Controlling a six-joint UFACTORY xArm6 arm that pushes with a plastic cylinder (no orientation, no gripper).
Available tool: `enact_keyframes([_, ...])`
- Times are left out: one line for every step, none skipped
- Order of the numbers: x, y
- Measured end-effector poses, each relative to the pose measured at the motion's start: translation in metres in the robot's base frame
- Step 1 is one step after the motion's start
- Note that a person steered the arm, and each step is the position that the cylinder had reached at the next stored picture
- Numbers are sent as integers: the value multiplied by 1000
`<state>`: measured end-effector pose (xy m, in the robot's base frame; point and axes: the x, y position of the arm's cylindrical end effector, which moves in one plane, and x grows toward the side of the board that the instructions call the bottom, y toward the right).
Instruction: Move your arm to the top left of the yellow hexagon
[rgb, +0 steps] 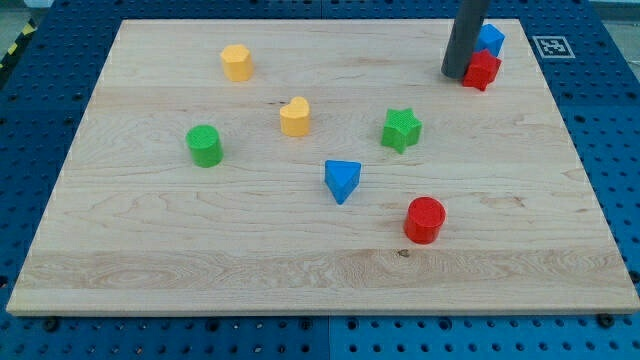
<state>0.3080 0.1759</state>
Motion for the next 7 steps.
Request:
enact_keyframes([0,5])
enact_keyframes([1,16])
enact_keyframes([1,21])
enact_keyframes([1,19])
enact_keyframes([1,-39])
enact_keyframes([-9,-126])
enact_keyframes([-35,-212])
